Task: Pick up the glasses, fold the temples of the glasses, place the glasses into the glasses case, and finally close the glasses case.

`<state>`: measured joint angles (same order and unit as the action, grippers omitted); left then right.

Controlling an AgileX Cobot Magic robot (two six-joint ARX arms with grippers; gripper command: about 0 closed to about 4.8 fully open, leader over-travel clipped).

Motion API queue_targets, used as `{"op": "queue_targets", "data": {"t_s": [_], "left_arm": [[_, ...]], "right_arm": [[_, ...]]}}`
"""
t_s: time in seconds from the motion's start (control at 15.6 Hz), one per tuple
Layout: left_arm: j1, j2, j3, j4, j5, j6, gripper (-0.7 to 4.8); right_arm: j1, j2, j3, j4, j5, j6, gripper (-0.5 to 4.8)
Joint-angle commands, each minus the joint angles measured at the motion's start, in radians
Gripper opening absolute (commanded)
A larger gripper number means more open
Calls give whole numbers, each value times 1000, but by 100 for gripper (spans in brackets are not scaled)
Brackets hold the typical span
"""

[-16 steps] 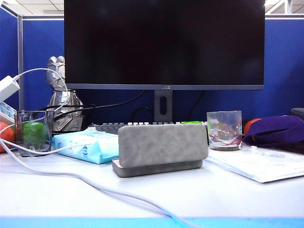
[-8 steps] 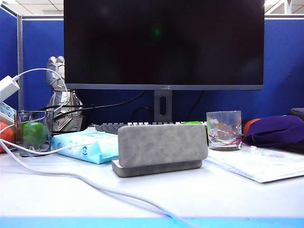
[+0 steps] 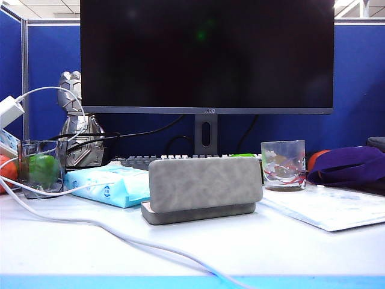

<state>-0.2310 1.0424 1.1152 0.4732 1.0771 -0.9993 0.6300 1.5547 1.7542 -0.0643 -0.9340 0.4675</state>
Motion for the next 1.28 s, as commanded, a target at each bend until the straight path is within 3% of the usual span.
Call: {"op": "queue_targets", "data": {"t_s": [0.06, 0.19, 0.64, 1.28], "left_arm": [[0, -4, 6, 16, 5, -7, -6], [0, -4, 6, 48, 24, -63, -6], [0, -4, 5, 60, 35, -111, -6], [0, 11, 5, 29, 19, -107, -6]], "right_arm": [[-29, -8, 6, -12, 160, -12, -5], [-31, 13, 5, -21, 213, -49, -5], [18, 61, 6, -28, -76, -24, -5], [59, 2, 21, 99, -123, 134, -5]]}}
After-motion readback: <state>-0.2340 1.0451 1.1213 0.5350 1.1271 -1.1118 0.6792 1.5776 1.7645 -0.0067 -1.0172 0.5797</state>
